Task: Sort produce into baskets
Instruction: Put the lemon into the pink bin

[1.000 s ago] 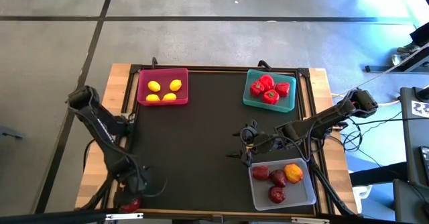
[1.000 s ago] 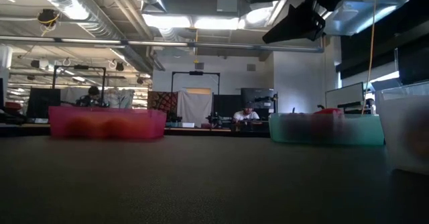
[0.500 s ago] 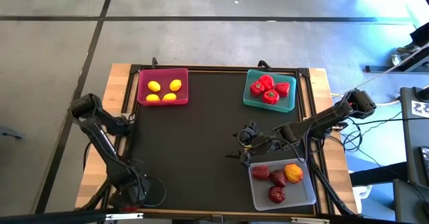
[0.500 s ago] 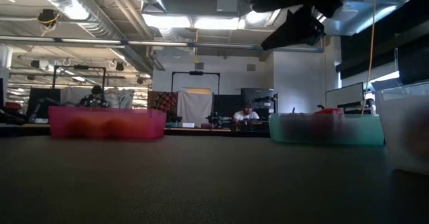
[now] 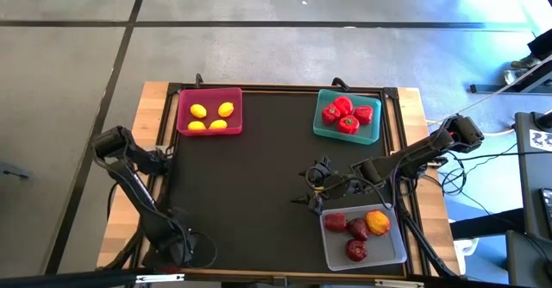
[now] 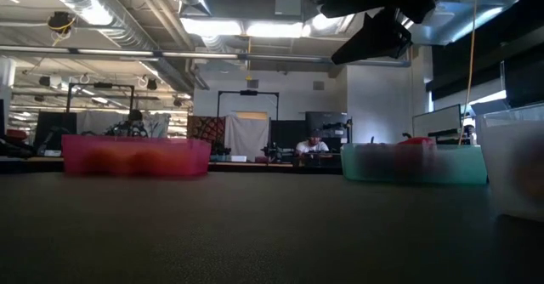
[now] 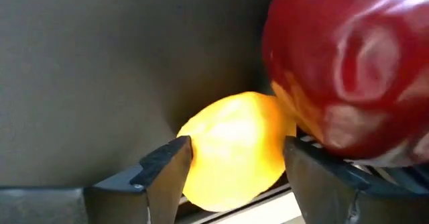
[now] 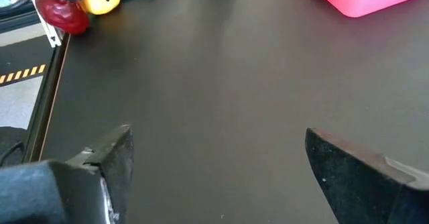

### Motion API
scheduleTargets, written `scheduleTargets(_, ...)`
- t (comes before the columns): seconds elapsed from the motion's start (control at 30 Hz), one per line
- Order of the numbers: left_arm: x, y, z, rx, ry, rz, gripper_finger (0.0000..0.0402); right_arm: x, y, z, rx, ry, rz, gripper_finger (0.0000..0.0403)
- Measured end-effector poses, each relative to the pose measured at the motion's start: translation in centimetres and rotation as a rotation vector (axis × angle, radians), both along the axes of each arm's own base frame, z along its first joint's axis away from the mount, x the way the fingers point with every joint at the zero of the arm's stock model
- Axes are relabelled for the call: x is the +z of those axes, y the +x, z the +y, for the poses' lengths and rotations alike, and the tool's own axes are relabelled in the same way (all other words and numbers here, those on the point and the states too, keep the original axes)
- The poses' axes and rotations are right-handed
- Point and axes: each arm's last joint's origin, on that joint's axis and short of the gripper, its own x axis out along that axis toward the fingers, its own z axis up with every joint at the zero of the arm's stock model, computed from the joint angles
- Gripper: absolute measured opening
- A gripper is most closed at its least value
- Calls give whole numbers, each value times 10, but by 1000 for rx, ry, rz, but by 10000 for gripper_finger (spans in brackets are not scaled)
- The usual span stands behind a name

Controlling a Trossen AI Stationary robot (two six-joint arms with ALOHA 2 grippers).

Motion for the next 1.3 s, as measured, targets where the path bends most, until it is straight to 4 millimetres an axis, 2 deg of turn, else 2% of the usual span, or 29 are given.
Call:
scheduleTargets(0.17, -1, 3, 1, 68, 34, -24, 243, 0, 0, 0, 0, 0, 1, 351)
scheduleTargets(0.3, -7, -1, 4, 87, 89, 5, 271, 0, 0, 0, 0, -1, 3, 351)
scheduleTargets(0.43, -7, -5, 2, 71, 41, 56, 294, 0, 0, 0, 0, -2, 4, 351)
scheduleTargets(0.77, -8, -10, 5, 66, 74, 84, 298, 0, 0, 0, 0, -2, 4, 351)
scheduleTargets(0.9, -8, -10, 5, 86, 82, 82, 277, 0, 0, 0, 0, -2, 4, 351)
scheduleTargets(1.07, -8, -7, 6, 96, 79, 73, 217, 0, 0, 0, 0, -2, 4, 351)
scheduleTargets(1.3, -4, -2, 17, 119, 146, 105, 212, 0, 0, 0, 0, -2, 4, 351)
